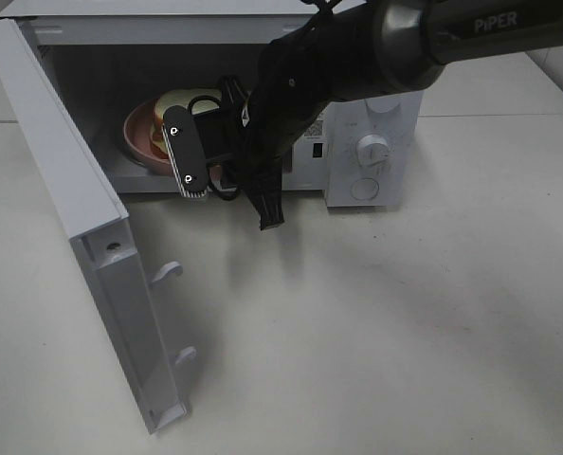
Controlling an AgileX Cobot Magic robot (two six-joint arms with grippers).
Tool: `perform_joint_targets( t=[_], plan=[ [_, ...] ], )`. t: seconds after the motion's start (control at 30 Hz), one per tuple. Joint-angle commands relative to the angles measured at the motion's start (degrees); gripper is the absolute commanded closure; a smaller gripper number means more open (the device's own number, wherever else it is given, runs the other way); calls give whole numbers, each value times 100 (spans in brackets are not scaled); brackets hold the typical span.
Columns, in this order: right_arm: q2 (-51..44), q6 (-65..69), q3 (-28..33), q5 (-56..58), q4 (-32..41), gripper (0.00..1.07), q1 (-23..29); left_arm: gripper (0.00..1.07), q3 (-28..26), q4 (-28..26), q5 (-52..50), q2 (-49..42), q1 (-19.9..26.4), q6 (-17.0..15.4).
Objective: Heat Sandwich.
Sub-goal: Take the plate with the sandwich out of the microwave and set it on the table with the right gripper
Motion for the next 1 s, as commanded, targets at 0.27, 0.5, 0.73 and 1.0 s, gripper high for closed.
perform_joint_targets(
  t=[0.27,0.5,0.73,1.0],
  plan=[
    [-699,-372,699,-201,-143,107,0,9,11,-29,-86,-92,29,0],
    [-1146,-567,1261,-235,-115,107,0,9,11,-29,-86,-92,29,0],
    [-1719,-739,2051,-241,-109,107,0,9,11,-29,-86,-92,29,0],
    [-2332,-613,2750,-241,-103,107,0,9,11,-29,-86,-92,29,0]
  ],
)
